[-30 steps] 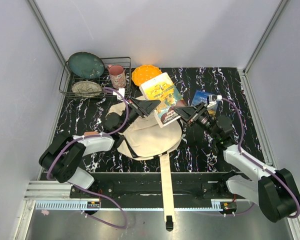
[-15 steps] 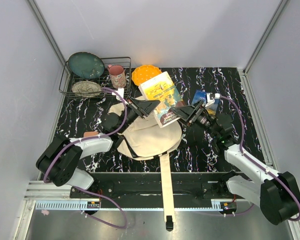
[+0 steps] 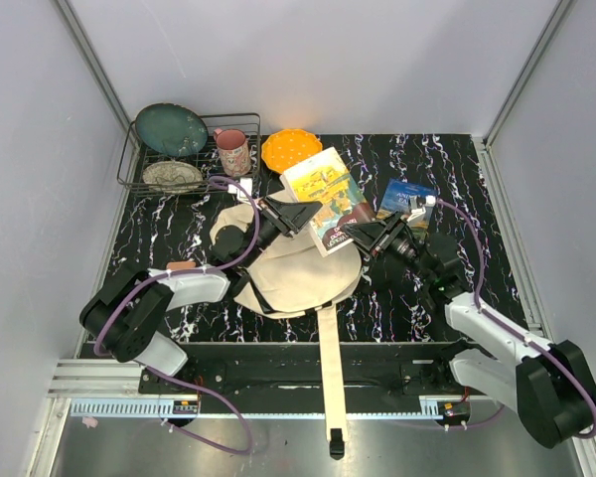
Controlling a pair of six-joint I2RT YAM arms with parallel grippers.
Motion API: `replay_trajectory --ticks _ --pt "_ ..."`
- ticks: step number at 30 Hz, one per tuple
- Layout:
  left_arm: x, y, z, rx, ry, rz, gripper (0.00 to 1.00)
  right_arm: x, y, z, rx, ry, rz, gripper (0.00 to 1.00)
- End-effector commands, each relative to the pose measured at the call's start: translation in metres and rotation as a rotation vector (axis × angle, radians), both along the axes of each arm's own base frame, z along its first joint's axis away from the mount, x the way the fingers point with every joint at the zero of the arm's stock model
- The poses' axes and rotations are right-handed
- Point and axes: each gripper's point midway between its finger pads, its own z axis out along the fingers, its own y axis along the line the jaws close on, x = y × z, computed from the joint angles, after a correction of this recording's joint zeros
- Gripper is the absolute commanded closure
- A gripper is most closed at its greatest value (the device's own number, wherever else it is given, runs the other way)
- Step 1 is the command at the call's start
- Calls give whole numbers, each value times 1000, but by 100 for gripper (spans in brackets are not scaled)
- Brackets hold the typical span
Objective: Pack the student bag
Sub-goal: Pick up the book from the center of the board, then place the book in the student bag.
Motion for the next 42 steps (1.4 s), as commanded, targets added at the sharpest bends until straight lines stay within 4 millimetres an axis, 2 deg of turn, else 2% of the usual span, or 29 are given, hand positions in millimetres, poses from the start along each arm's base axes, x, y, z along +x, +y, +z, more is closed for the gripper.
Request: replay_trajectory --ticks 1,2,3,4,5,6,7,8,9,10,11,13,15,16,17,19,20,22,23,25,26,28,29,33,37,42 --pt "-8 4 64 -131 -185 37 100 -7 8 31 80 -106 45 70" --pt "-8 3 62 -122 -187 41 100 -6 8 30 71 -106 42 74" --pt "-10 1 62 -116 -189 36 89 -5 8 31 68 -104 38 94" --pt "-12 -1 59 -95 -182 28 68 -1 6 28 61 -87 15 100" --pt "-11 -2 56 -69 -191 28 42 -3 3 32 59 -99 -2 100" --pt "-13 -3 53 -41 -197 23 5 -2 0 33 47 -105 -26 100" --pt "-16 -3 47 11 -189 17 1 6 -8 19 -1 -40 -92 100" --pt "-14 -2 39 88 -211 39 1 3 -18 34 -36 -96 -145 100" --pt "-16 1 26 181 -179 44 1 6 -27 31 -81 -83 -202 100" --pt "-15 4 17 251 -175 61 1 15 -47 6 -201 -14 -323 100" --pt "-12 9 7 356 -216 94 1 10 -63 22 -207 -42 -394 100" --pt "-19 18 -12 507 -203 86 1 13 -97 11 -305 -8 -558 100" --pt "-27 24 -29 637 -226 64 1 8 -115 15 -339 -2 -623 100" --pt "-32 23 -35 669 -234 32 1 7 -122 7 -394 23 -648 100" --pt "-39 19 -41 706 -254 4 1 9 -125 11 -411 32 -660 100" --pt "-48 12 -58 776 -244 -49 1 9 -132 0 -462 82 -690 100" --pt "-61 0 -64 821 -276 -89 1 10 -135 -1 -467 90 -704 100" --pt "-63 -11 -82 940 -260 -93 1 9 -145 -4 -484 109 -750 100" --pt "-77 -24 -89 988 -300 -133 1 7 -151 1 -483 101 -774 100" --pt "-75 -33 -107 1076 -273 -125 1 3 -167 -2 -558 113 -829 100" --pt "-82 -40 -112 1091 -282 -145 1 1 -172 7 -567 105 -852 100" --pt "-81 -47 -125 1135 -267 -146 2 -5 -187 8 -624 112 -900 100" --pt "-87 -52 -128 1147 -275 -160 3 -9 -191 15 -617 98 -913 100" --pt "-94 -67 -149 1249 -270 -150 9 -19 -198 20 -607 83 -931 100" --pt "-91 -67 -166 1354 -246 -61 16 -21 -197 20 -602 79 -920 100" --pt "-91 -70 -183 1428 -233 -29 19 -20 -190 17 -593 86 -887 99"
